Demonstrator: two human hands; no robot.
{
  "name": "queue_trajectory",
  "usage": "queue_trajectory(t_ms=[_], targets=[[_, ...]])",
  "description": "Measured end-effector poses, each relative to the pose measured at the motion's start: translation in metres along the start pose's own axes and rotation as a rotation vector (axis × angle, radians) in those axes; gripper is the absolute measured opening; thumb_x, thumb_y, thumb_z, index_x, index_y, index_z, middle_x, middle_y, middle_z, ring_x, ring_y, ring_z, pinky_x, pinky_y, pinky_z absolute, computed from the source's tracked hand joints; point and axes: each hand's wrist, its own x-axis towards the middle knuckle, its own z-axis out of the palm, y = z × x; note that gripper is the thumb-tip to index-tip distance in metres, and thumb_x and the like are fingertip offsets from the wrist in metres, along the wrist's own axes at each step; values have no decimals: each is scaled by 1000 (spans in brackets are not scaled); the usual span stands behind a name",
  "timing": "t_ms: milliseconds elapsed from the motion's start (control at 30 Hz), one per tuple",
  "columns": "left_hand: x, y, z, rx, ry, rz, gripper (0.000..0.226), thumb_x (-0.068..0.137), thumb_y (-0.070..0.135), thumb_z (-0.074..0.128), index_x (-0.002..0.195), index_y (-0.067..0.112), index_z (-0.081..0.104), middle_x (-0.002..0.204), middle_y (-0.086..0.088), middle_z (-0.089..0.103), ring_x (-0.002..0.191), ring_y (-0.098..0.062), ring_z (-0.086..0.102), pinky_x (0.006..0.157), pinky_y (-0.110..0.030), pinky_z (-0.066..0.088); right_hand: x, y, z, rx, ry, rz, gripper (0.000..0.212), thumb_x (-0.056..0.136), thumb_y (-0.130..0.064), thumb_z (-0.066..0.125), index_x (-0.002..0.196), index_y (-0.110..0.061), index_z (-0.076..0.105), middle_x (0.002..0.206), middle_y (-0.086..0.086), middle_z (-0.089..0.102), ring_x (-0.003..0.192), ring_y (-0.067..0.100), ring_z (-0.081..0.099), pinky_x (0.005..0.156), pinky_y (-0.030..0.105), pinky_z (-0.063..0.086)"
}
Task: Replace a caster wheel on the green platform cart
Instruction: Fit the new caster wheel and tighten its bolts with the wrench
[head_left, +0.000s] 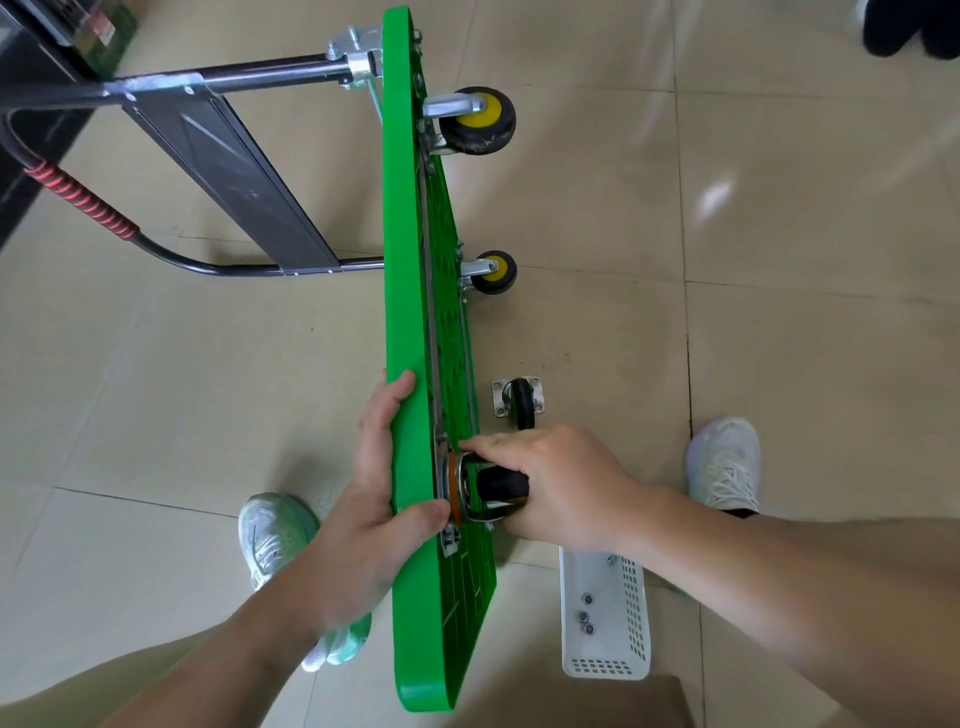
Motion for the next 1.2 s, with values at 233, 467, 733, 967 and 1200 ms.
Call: queue_trajectory(t_ms=[233,467,733,967,1200], targets=[[0,-5,0,23,19,-42,98,77,31,68,154,60,15,170,4,16,153,-45,23,114,-76,28,-2,-5,-5,-41,1,8,80,69,-22,79,144,-33,53,138,-10,63,125,11,60,95,33,53],[0,-1,3,29,35,-2,96,76,30,67,154,58,18,168,0,19,146,-39,36,112,-69,38,-1,-2,-3,-46,-36,10,83,70,-25,77,147,-36,48,140,-12,61,126,10,59,94,34,54],[1,-1,5,54,49,13,95,77,28,66,155,54,19,165,0,26,146,-38,38,114,-67,36,-3,-2,-5,-70,-17,-20,79,71,-19,77,145,-27,52,136,-8,65,119,12,61,95,26,45],[2,-4,3,71,46,-4,97,77,29,68,157,52,19,166,0,26,148,-40,35,114,-70,35,-5,-2,-10,-96,-52,-25,87,77,-21,75,155,-28,37,146,-6,56,129,13,55,103,33,47],[-1,-1,2,70,55,28,92,80,30,70,157,49,24,167,4,26,153,-31,31,120,-64,30,-15,-3,-12,-72,-67,5,101,77,-49,75,160,-28,22,149,-9,51,135,9,47,111,44,40]])
